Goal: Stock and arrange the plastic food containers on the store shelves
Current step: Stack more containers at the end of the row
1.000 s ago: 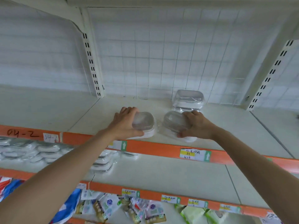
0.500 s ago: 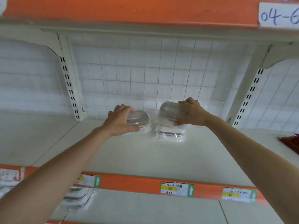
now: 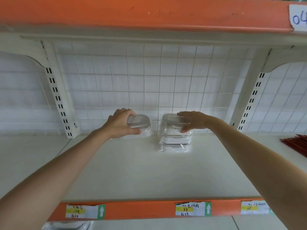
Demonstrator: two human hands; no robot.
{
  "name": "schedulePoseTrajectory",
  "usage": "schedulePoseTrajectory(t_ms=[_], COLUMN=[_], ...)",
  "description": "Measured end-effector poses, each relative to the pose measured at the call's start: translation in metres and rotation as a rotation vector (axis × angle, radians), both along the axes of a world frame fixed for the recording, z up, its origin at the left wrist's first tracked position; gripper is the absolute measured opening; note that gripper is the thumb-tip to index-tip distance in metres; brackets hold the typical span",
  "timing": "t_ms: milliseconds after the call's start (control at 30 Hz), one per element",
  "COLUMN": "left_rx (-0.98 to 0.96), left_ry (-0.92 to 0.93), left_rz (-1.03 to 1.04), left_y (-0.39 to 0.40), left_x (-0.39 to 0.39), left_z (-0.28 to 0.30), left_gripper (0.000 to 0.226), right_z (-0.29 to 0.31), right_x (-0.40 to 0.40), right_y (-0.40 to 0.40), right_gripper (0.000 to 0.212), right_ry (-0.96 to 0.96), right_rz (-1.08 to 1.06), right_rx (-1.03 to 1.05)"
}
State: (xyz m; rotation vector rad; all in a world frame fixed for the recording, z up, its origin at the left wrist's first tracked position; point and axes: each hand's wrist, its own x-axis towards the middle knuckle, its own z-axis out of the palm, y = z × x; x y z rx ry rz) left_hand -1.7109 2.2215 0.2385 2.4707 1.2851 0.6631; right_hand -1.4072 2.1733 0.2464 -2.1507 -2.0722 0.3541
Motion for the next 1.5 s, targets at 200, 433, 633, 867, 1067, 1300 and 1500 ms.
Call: schedulePoseTrajectory(t_ms=[200,433,633,867,1067,1300,1500], left_rx=[0.026,0.096,0.007,-0.178,-0.179,-0.123,-0.063], left_ry=[-0.134,-0.04,-0.06,-0.15,-0.327,-0.369,-0.42], left_rz=[-0.077,-0.177,-0.257,-0.184,-0.147,-0.106,-0.048], left_y=[0.011,0.019,0.02,0.033,0.025,0.02,0.018], left_x=[0.032,0.11,0.144,0.116,0.119,0.121,0.119], left_z=[0.017,0.021,0.011,-0.004,-0.021,-0.033,-0.038], left_gripper=[0.061,0.069,0.076,0.107,0.099,0.071,0.065], right_z=[-0.003,0.021,0.021,0.003,-0.008,-0.017,-0.028], right_x=[0.001,0.018,0.02,0.022,0.024,0.025,0.022], right_y=[-0.004,-0.024,-0.029,-0.027,-0.029,-0.034,-0.028], right_gripper=[0.097,0.098,0.073,0.059,0.052,0.069,0.074], right_ry=[0.059,0.146,0.076,0.274,0.319,0.39,0.414], right_rz=[0.02,-0.045,-0.025,-0.065,-0.089,-0.02,-0.05], right_rx=[-0.004,0.134,0.213,0.252,0.272,0.383,0.436])
